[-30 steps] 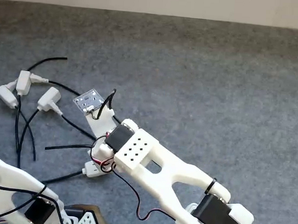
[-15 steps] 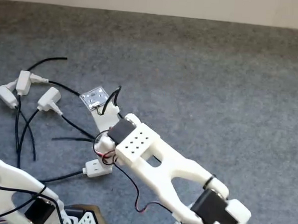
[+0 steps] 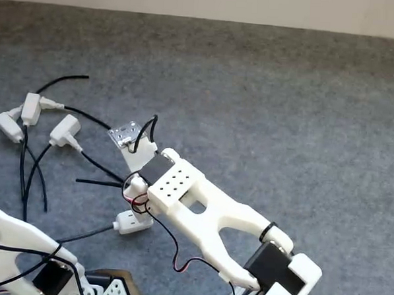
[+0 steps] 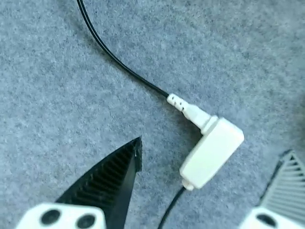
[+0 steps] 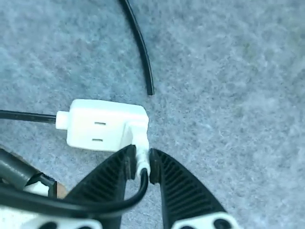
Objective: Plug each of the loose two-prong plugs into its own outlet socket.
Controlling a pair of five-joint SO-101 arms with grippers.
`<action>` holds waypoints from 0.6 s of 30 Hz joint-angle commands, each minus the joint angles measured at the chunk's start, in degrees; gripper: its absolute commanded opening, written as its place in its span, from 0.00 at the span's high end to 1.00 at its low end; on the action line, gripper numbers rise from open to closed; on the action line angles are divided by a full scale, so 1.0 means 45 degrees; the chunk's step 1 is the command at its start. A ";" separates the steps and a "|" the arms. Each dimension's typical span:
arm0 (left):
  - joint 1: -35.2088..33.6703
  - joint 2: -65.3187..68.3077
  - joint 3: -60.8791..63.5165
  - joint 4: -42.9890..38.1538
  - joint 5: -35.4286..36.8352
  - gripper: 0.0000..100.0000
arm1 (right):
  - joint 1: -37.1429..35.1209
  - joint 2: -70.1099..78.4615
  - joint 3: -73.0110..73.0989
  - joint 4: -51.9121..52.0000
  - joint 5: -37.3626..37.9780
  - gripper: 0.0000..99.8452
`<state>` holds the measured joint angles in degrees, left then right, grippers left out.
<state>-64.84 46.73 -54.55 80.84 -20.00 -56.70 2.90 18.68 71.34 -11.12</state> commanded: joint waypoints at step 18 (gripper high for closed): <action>0.1827 -0.0186 -0.2823 0.4474 -0.0781 0.59 | 0.1436 0.0010 -1.1497 0.5792 0.2462 0.62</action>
<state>-60.35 46.73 -64.48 98.86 -23.16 -53.19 4.31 -16.84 90.24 -1.45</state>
